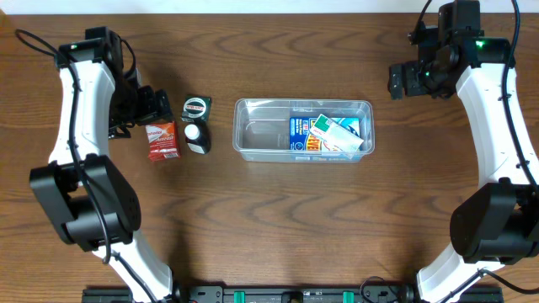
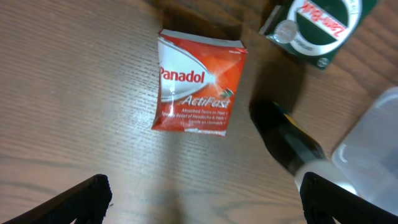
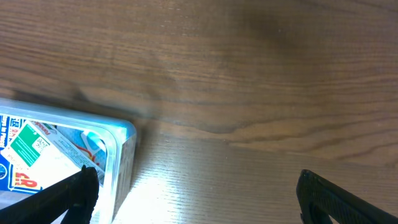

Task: Pack container
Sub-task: 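Reach left gripper to the red Panadol ActiFast box and grasp it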

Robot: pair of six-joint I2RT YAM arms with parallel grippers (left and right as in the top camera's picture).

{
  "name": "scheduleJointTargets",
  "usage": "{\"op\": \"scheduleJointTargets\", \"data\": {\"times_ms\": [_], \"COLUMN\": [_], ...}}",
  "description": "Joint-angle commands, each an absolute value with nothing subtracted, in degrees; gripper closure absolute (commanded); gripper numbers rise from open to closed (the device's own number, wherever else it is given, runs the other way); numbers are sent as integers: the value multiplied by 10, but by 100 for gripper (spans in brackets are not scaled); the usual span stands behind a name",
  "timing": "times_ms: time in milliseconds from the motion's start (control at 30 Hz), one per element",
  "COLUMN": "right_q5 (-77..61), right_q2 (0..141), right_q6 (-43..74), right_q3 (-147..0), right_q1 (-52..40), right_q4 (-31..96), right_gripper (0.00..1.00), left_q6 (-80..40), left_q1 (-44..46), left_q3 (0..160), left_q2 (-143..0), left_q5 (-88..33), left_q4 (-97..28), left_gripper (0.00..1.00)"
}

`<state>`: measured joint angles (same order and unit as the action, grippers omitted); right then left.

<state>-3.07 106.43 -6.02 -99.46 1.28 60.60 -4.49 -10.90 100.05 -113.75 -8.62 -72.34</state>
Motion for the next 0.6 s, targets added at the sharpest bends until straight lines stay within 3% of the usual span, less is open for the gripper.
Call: {"op": "scheduleJointTargets", "data": {"times_ms": [0,567], "right_q5": [-30,-30], "right_q2": [1061,1061], "right_q6": [-52,-52], "right_q3": [-996,-996], "right_q1": [15,15], "right_q4": [607,607], "right_gripper": [1,1], "left_q6": [-42,-45], "left_q1": [-112,-103], "left_q3": [1003,969], "left_q2": [-1162,-1241], "left_q5": [-83,-83], "left_q4": [-722,-635], "left_gripper": [2,1]}}
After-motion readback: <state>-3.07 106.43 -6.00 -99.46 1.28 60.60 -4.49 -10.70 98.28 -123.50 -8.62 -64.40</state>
